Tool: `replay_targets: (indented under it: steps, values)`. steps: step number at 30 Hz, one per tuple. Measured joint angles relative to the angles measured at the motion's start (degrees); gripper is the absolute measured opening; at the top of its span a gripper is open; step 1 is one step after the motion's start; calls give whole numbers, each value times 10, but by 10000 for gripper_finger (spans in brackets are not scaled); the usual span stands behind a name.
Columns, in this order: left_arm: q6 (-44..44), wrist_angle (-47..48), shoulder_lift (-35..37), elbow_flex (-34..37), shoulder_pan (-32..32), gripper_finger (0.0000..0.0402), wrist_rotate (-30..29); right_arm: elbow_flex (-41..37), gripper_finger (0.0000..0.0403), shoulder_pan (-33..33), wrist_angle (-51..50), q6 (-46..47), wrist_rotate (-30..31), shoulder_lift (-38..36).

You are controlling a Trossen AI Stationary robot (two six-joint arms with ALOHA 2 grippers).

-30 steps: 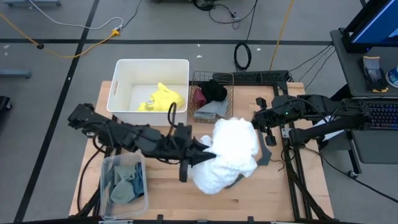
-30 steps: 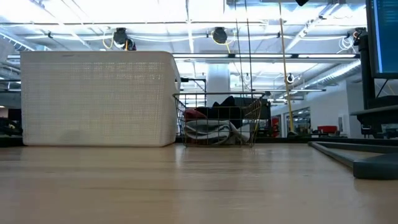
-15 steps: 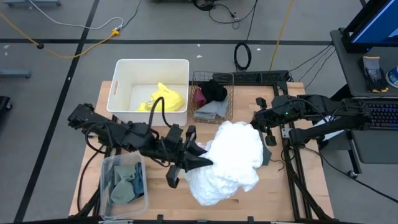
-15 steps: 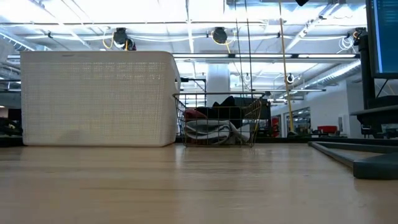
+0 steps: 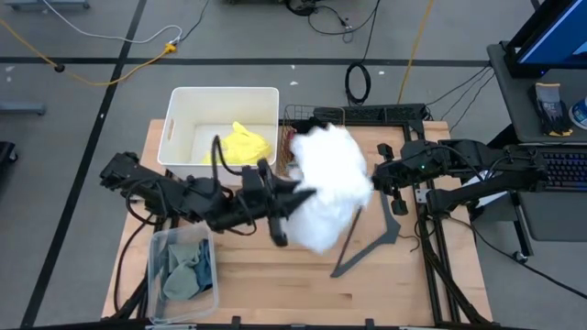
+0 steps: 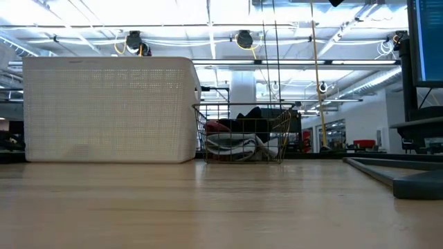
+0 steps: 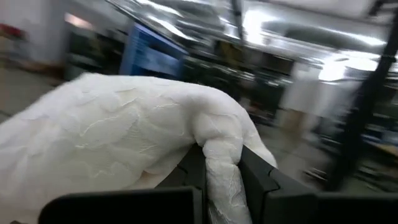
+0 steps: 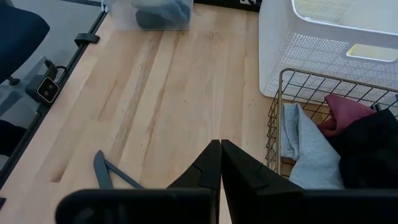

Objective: Pick & Place Cloths
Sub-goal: Put the white cloth into the white bin

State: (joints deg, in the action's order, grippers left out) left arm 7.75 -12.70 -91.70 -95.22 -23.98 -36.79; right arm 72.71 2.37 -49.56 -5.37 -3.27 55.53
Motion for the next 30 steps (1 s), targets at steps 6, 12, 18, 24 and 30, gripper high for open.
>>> replay_targets:
  steps: [6,12,18,24,30]
  values:
    - [-117,-74,0,0,3,39,-159,0,4,0,0,-6,0,0]
    - [-299,-157,1,0,21,39,-358,0,4,0,0,-15,0,0]
    - [-458,-191,1,0,67,39,-529,0,4,0,0,-15,0,0]
    - [-556,-181,1,0,135,39,-534,0,4,0,0,-15,2,0]
    - [-567,-142,11,0,210,39,-532,0,4,0,0,-15,2,0]
